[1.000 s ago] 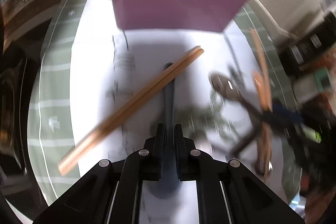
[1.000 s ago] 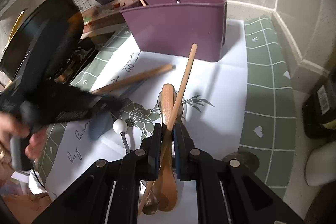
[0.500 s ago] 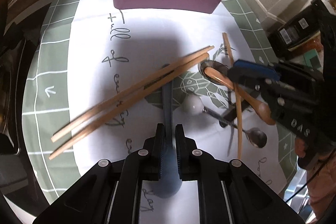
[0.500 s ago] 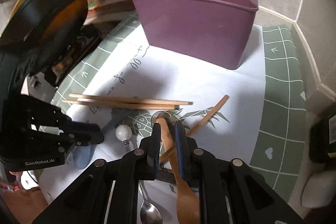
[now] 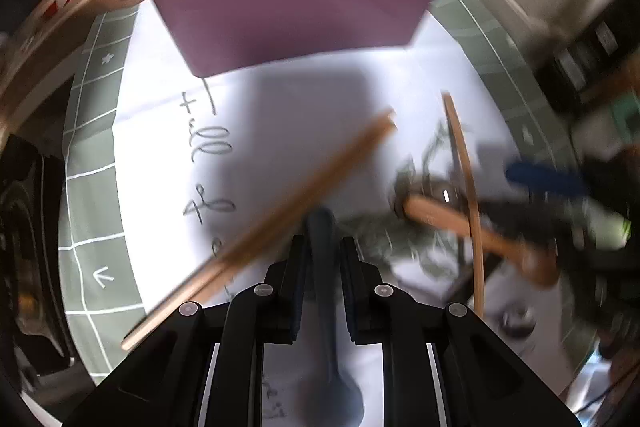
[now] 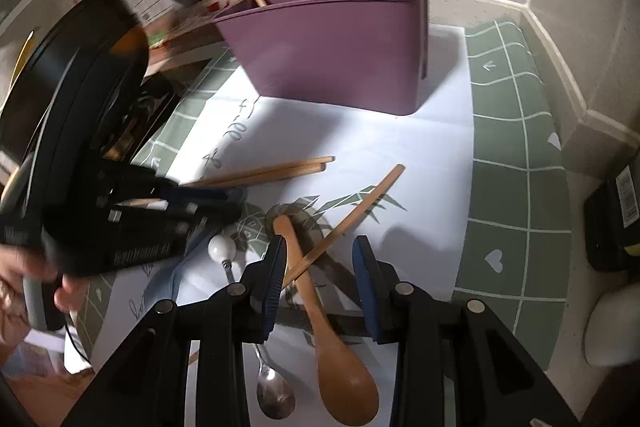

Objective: Organize utensils

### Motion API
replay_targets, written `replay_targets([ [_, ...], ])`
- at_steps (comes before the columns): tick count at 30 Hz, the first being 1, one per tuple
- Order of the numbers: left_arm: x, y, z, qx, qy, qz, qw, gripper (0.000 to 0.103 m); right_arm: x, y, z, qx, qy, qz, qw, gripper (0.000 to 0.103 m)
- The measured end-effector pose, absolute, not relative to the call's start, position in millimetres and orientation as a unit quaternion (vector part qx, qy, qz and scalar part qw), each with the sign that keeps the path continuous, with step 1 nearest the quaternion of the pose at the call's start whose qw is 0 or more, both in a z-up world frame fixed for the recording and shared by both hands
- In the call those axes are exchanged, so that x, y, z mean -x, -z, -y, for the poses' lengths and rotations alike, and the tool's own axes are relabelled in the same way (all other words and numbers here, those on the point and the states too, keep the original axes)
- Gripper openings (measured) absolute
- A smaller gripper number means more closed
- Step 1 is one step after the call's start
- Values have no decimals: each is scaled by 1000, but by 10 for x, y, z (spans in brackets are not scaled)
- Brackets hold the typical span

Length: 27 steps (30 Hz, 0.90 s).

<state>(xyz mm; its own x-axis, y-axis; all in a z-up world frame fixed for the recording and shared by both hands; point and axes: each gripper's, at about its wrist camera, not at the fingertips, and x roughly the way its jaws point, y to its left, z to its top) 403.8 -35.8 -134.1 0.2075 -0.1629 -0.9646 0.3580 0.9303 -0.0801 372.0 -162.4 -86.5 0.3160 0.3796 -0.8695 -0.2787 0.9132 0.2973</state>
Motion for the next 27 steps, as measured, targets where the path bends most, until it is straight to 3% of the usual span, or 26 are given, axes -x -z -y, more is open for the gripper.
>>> replay_targets([
  [9, -3913, 1323, 315, -78, 169, -615, 766, 18, -4045, 1118, 1517, -73, -115, -575, 807, 25],
  [11, -3958, 1319, 302, -67, 168, -624, 761, 18, -4099, 1131, 1417, -38, -113, -575, 809, 12],
  [15, -4057, 1299, 224, -49, 168, -625, 761, 13, -4082, 1068, 1351, -33, -138, -569, 810, 5],
  [19, -4043, 1167, -7, -25, 164, -583, 795, 11, -3920, 775, 1361, -12, -155, -529, 834, 5],
  [27, -3462, 407, -295, 27, 185, -461, 868, 11, -3595, 305, 1400, -12, -189, -476, 859, 5],
])
